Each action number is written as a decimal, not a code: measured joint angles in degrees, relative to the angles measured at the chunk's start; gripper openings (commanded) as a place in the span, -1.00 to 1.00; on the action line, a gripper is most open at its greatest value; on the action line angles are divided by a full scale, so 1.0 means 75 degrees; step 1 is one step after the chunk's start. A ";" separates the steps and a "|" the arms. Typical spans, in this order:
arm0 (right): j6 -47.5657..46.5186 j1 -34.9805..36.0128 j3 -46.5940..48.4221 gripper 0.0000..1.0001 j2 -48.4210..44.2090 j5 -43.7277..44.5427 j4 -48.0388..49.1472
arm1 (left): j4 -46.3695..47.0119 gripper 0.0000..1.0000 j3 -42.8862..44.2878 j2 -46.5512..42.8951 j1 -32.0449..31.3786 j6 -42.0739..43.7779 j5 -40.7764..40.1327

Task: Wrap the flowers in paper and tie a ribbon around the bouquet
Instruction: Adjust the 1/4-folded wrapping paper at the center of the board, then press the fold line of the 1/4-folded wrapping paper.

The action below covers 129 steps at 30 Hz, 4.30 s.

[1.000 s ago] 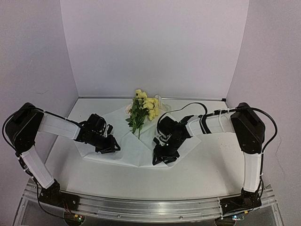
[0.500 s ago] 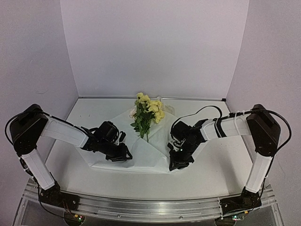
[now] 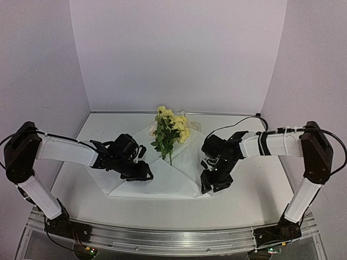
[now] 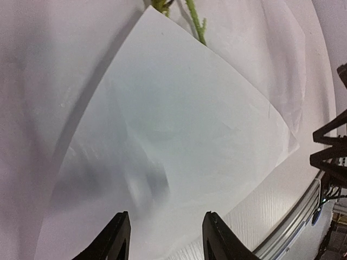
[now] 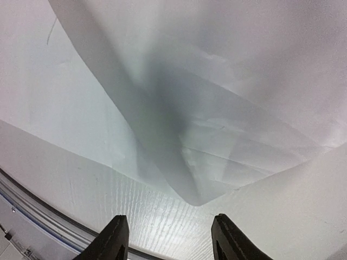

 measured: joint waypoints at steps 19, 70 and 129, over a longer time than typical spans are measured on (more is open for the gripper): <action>0.1753 0.1087 0.0018 -0.58 -0.0324 0.0964 0.1363 | -0.0679 -0.49 -0.0201 -0.0510 -0.1409 0.1026 0.0335; 0.2636 0.1056 -0.1360 -0.64 0.0233 0.1234 0.3751 | -0.0152 -0.52 -0.2248 -0.1445 -0.0196 -0.1572 -0.0849; 0.4339 0.1596 -0.4080 0.19 -0.2683 0.3505 0.3553 | -0.1552 -0.37 0.0138 -0.0935 -0.1077 0.0402 -0.1856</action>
